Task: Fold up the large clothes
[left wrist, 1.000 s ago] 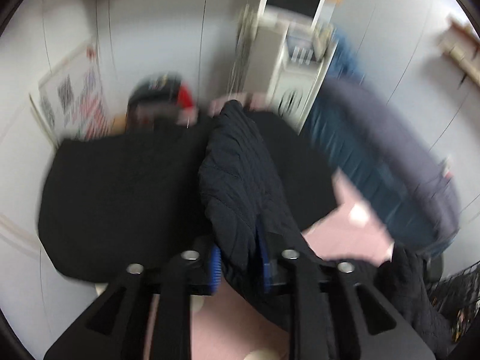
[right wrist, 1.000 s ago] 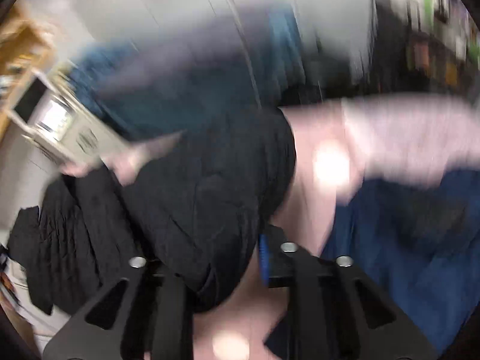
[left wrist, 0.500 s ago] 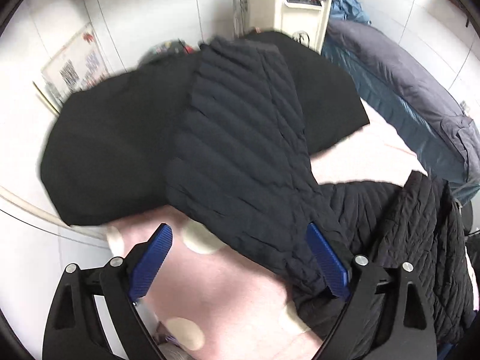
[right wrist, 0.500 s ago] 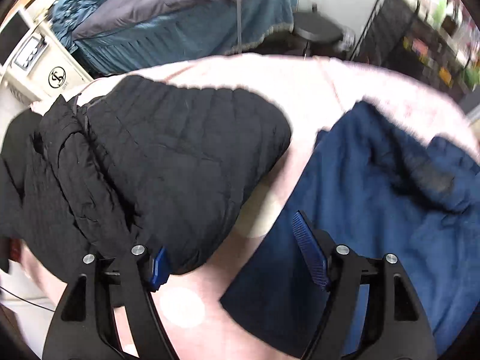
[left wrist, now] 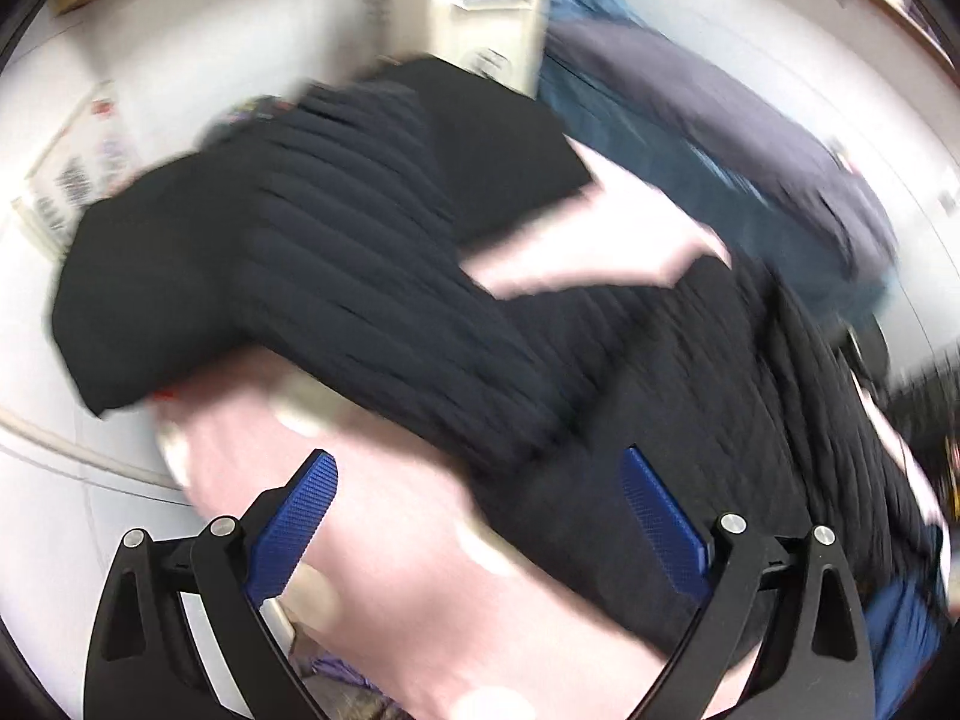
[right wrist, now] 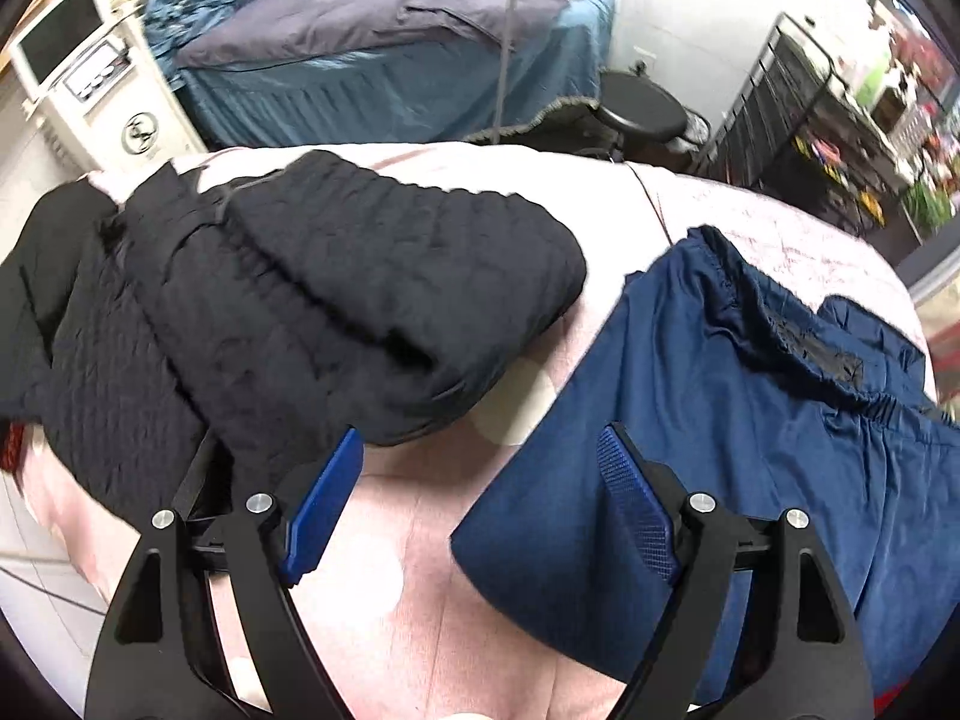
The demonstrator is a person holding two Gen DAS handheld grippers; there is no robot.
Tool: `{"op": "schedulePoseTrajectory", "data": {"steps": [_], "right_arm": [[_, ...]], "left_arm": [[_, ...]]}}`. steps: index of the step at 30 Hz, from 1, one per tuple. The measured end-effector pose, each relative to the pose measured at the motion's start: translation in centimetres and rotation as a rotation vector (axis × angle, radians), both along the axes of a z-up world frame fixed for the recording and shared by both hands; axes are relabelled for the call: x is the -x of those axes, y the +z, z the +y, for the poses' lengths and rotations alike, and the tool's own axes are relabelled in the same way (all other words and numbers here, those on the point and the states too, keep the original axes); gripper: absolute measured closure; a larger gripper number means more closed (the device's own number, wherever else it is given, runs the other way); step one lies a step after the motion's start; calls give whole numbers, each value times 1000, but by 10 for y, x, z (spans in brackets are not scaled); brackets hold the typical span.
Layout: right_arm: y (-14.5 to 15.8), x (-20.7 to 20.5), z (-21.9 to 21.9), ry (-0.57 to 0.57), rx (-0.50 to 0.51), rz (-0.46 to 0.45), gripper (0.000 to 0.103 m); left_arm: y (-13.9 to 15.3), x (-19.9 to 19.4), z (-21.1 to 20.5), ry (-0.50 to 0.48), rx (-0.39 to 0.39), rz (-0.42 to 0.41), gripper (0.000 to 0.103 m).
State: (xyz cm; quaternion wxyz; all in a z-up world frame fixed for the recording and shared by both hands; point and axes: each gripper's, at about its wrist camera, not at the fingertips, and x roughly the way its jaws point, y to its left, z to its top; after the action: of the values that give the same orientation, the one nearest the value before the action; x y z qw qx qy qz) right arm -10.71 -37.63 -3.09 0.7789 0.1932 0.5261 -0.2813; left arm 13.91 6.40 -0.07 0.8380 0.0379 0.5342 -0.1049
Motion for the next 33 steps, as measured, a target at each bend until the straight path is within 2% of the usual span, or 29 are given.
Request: {"op": "schedulePoseTrajectory", "data": {"steps": [4, 7, 11, 13, 16, 18, 19, 21, 23, 24, 27, 29, 30, 31, 33], "right_arm": [[2, -13, 21, 110, 2, -9, 23], [4, -19, 32, 155, -10, -17, 23], [5, -18, 41, 174, -37, -31, 23], [2, -15, 42, 170, -63, -32, 23], [-2, -9, 39, 138, -89, -18, 23], [-5, -4, 36, 118, -100, -13, 23], [-6, -3, 35, 112, -102, -9, 23], [-8, 0, 33, 103, -102, 2, 23], [-10, 2, 32, 97, -106, 9, 23], [-12, 2, 31, 95, -112, 13, 23], [-16, -2, 29, 102, -125, 18, 23], [-17, -12, 31, 127, -129, 15, 23], [-16, -18, 33, 141, -128, 13, 23], [-16, -26, 35, 164, -124, 10, 23], [-15, -41, 42, 213, -120, 5, 23]], "left_arm": [[-26, 32, -70, -172, 14, 71, 10], [-42, 48, -124, -305, -43, 81, 10], [-59, 47, -179, -370, -91, 78, 10], [-68, 44, -199, -380, -74, 102, 10], [-85, 48, -233, -445, -44, 166, 10], [-101, 60, -258, -528, -105, 165, 10], [-113, 64, -270, -559, -195, 139, 10], [-137, 60, -282, -544, -345, 103, 10], [-159, 50, -283, -516, -404, 122, 10], [-165, 46, -282, -507, -393, 139, 11], [-162, 47, -276, -523, -378, 131, 33], [-155, 48, -265, -527, -388, 114, 65], [-150, 47, -255, -517, -372, 120, 72], [-145, 44, -242, -496, -344, 134, 84], [-134, 36, -211, -437, -286, 168, 89]]}}
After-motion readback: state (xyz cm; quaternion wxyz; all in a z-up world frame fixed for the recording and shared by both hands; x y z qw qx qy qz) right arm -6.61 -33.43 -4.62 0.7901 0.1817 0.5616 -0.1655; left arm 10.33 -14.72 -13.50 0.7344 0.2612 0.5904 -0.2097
